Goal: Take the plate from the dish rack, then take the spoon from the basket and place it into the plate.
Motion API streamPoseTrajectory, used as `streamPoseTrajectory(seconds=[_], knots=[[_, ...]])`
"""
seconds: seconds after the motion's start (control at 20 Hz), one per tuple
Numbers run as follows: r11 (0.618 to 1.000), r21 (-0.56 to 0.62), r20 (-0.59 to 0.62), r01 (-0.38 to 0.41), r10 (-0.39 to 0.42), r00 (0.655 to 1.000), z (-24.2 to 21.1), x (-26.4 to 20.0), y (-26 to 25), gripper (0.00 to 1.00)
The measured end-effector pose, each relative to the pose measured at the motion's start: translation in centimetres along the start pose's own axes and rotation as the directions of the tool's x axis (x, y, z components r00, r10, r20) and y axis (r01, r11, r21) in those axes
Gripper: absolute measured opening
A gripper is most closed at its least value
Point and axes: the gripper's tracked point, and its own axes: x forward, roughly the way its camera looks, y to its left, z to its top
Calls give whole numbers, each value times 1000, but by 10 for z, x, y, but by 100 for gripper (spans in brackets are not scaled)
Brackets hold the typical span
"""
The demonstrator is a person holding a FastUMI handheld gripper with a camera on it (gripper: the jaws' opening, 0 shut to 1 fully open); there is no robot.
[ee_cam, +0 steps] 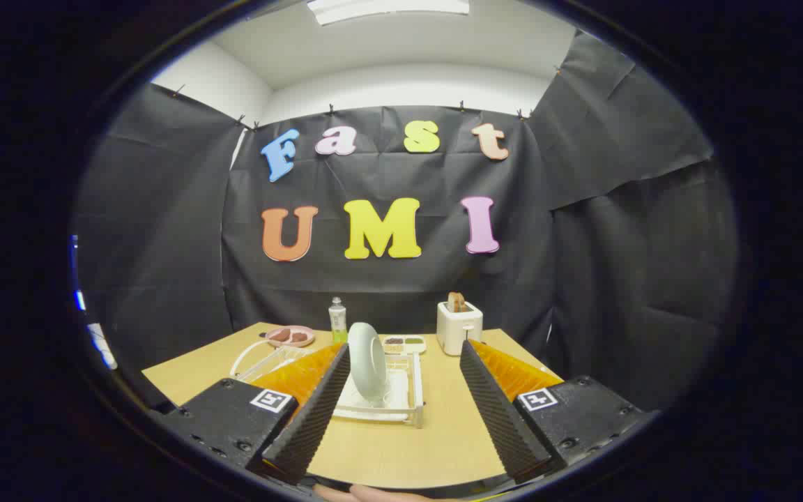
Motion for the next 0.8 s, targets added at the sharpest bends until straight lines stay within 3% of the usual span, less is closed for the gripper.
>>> streamPoseTrajectory(seconds=[0.55,0.8], knots=[[1000,5,-5,2,-2,1000,-5,3,4,100],[1000,-22,-29,-4,3,1000,-1,26,13,100]])
